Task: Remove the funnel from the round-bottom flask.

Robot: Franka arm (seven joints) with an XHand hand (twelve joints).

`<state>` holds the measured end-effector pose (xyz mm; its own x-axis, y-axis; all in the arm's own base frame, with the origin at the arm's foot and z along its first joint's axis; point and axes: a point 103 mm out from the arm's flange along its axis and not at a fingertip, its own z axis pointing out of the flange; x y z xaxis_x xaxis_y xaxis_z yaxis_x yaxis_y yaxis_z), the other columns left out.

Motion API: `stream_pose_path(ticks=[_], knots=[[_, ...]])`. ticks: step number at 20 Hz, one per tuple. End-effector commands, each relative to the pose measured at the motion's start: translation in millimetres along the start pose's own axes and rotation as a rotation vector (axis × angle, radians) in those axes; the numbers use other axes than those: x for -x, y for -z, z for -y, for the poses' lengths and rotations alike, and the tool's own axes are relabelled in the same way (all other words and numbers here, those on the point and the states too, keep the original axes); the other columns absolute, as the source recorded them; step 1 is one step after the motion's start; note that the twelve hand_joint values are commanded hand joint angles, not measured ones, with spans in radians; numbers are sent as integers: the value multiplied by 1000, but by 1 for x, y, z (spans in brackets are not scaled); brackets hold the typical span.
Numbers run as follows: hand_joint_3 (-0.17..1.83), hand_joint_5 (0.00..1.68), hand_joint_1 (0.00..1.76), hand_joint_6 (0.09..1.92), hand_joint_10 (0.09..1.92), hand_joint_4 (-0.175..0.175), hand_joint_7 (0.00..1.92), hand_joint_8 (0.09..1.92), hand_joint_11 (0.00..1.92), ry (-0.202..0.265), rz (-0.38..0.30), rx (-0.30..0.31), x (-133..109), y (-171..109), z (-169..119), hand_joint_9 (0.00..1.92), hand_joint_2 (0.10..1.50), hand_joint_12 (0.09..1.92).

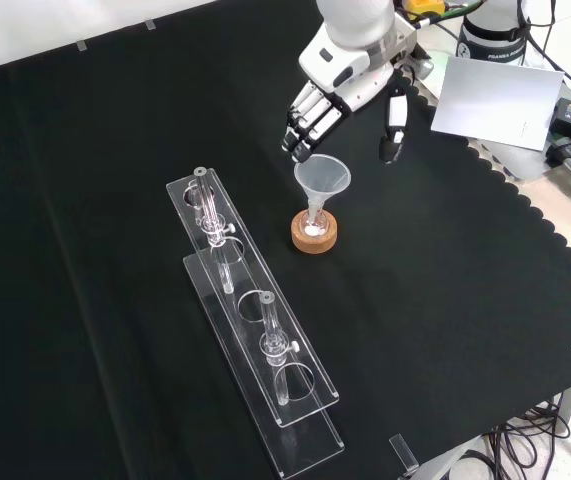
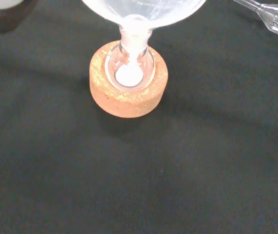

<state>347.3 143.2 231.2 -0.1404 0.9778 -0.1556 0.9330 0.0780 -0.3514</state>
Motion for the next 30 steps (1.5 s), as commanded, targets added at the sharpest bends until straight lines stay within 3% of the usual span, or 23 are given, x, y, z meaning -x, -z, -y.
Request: stream_pose_path(ticks=[1, 30], knots=[[206, 5, 636, 87, 836, -25, 0, 212, 374, 14, 30, 5, -5, -15, -7, 97, 662, 1473], [197, 31, 660, 87, 862, -36, 0, 249, 377, 23, 78, -19, 1, -33, -42, 102, 676, 1471]])
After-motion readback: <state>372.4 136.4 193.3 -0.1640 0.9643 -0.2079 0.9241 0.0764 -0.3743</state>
